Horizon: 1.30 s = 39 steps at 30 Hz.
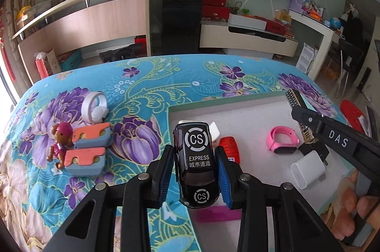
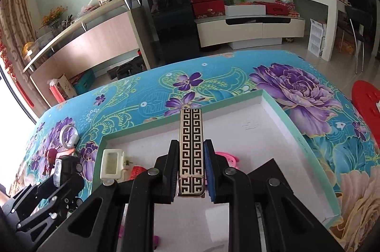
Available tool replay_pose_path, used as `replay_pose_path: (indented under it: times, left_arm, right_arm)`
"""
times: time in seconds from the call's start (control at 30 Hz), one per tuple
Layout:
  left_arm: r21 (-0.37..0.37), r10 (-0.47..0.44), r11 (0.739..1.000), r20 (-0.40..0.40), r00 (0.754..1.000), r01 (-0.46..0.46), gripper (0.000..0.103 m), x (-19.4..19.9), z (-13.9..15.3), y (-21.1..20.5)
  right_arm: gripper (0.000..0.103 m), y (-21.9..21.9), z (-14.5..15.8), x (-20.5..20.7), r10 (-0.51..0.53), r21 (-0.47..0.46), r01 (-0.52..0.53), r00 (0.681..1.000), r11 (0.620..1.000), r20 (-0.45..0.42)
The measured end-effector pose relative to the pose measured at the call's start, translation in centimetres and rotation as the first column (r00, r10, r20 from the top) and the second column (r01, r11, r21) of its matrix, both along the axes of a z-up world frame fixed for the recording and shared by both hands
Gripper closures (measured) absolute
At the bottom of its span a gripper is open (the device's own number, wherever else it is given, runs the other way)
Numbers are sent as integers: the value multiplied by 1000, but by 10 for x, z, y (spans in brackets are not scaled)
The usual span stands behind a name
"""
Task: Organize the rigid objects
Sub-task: 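Carry the black toy car and gold bar over the tray with both grippers, then open the right gripper to drop the gold bar while the left gripper releases the black car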
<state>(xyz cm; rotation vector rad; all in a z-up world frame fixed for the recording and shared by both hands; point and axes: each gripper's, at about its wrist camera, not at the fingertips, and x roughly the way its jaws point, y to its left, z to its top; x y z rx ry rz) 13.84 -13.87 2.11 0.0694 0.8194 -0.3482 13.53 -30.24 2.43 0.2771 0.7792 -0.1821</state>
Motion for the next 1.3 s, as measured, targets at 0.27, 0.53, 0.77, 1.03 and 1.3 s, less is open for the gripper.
replay_pose_path:
  times: [0.27, 0.53, 0.77, 1.03, 1.3]
  left_arm:
    - [49, -19, 999, -36, 999, 20, 65, 0, -14, -17]
    - [68, -11, 998, -62, 998, 15, 65, 2, -22, -18]
    - [74, 3, 997, -83, 997, 3, 65, 6, -27, -15]
    - [88, -4, 996, -88, 996, 12, 65, 6, -30, -17]
    - [73, -6, 997, -96, 995, 13, 63, 7, -29, -15]
  right_arm:
    - [82, -12, -5, -2, -9, 14, 9, 1000, 1000, -19]
    - [82, 11, -18, 8, 79, 25, -78, 995, 997, -59]
    - [82, 22, -25, 12, 120, 33, -117, 989, 993, -87]
    - [82, 28, -36, 17, 145, 39, -141, 979, 989, -141]
    - [81, 30, -33, 17, 156, 42, -152, 980, 988, -125]
